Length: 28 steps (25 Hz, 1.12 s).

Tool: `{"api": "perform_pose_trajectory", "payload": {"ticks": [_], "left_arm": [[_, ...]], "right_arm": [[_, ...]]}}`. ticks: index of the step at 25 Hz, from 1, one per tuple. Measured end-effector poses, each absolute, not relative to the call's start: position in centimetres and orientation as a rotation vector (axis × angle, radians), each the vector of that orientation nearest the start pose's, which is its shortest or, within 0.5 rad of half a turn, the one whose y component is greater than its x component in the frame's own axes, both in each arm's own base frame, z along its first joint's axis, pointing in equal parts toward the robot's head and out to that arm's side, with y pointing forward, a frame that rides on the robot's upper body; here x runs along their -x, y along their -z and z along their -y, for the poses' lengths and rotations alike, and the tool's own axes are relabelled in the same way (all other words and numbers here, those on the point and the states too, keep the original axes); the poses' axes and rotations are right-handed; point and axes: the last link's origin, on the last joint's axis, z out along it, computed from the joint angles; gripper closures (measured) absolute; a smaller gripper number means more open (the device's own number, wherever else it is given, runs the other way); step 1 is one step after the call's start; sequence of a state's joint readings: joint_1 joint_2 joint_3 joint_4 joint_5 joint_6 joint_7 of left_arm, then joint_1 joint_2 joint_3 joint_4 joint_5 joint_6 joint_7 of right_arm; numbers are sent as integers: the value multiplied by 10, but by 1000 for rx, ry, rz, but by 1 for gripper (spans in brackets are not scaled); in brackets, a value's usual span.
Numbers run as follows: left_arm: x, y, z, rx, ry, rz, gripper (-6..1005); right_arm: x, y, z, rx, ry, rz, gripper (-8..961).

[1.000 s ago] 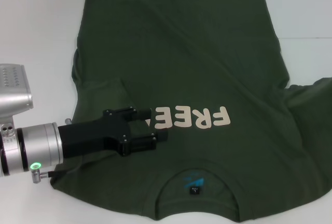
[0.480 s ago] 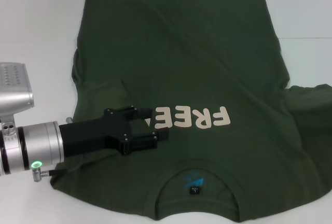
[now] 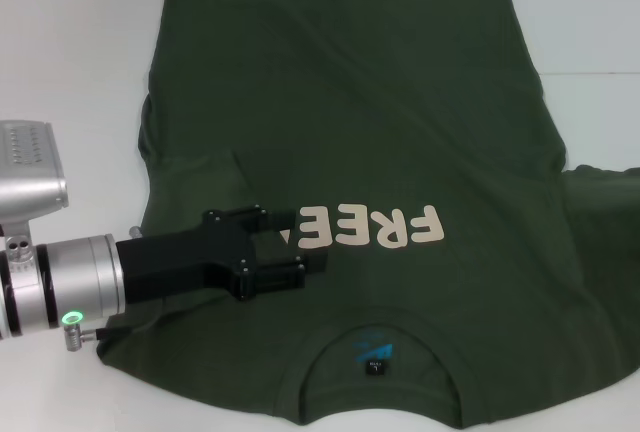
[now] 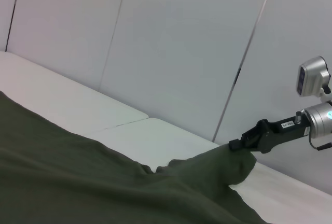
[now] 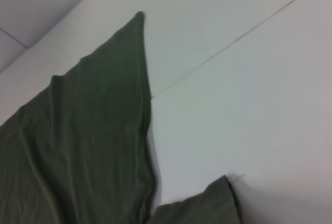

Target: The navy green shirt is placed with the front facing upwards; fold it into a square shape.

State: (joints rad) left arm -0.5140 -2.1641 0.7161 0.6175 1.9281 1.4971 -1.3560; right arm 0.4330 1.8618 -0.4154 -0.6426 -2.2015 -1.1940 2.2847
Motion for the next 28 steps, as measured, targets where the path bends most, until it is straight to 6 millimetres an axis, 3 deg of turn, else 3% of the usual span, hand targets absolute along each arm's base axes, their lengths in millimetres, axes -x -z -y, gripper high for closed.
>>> {"api": "perform_pose_trajectory", "payload": {"ticks": [9, 16, 19, 24, 28], "left_arm": [[248, 40, -320, 2680, 839, 709, 233], [248, 40, -320, 2677, 837, 711, 234], [249, 40, -322, 2666, 824, 714, 234], [249, 40, -324, 2663, 820, 710, 234], [249, 39, -325, 2660, 817, 708, 234]], "right_arm": [[-383, -138, -352, 1692, -652, -1648, 923], [-349, -133, -378, 1808, -713, -1583, 921], [-328, -116, -391, 1900, -707, -1564, 921], [-275, -67, -414, 2095, -699, -1515, 920], [-239, -32, -421, 2254, -669, -1457, 919]]}}
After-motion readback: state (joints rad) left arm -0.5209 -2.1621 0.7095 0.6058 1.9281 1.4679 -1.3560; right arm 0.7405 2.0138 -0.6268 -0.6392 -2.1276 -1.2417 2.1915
